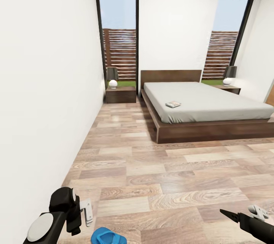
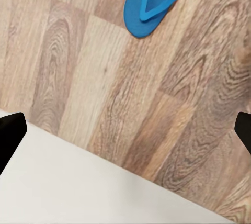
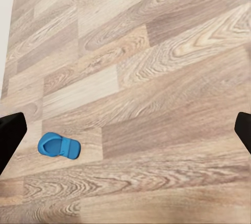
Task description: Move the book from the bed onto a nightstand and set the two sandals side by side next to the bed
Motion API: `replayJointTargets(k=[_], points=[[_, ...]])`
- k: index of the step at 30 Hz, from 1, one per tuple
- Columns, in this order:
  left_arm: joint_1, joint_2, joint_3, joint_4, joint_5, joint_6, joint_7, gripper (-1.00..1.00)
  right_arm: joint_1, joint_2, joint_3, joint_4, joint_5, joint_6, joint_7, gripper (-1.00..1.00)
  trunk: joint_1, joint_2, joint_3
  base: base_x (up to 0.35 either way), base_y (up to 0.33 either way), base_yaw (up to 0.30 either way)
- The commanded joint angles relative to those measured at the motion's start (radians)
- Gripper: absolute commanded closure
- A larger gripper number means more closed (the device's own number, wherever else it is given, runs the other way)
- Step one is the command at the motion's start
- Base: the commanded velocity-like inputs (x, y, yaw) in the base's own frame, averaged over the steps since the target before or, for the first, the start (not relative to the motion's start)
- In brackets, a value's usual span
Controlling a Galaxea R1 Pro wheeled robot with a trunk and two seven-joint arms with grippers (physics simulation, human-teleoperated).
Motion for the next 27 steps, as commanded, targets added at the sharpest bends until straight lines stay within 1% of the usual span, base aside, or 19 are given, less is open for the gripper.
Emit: replayJointTargets(k=[1,5,9,23,27], points=[[-0.001,0.000,-0.001,-0.001,-0.003,0.011,-0.006,-1.00,0.000,0.000,-0.001,-0.001,-0.005,0.007,0.000,-1.00,0.000,-0.001,-0.005,0.000,0.000,0.000],[-0.001,0.000,-0.001,-0.002,-0.003,0.011,-0.006,-1.00,0.000,0.000,-0.002,-0.001,-0.005,0.007,0.000,-1.00,0.002,-0.002,-0.020,0.000,0.000,0.000],[-0.001,0.000,-0.001,-0.001,-0.003,0.011,-0.006,-1.00,0.000,0.000,-0.002,-0.001,-0.005,0.008,0.000,-1.00,0.002,-0.002,-0.020,0.000,0.000,-0.062],[-0.001,0.000,-0.001,-0.001,-0.003,0.011,-0.006,-1.00,0.000,0.000,-0.001,-0.001,-0.005,0.008,0.000,-1.00,0.002,-0.002,-0.020,0.000,0.000,-0.251],[-0.001,0.000,-0.001,-0.002,-0.003,0.011,-0.006,-1.00,0.000,0.000,-0.002,-0.001,-0.005,0.008,0.000,-1.00,0.002,-0.002,-0.020,0.000,0.000,-0.088]])
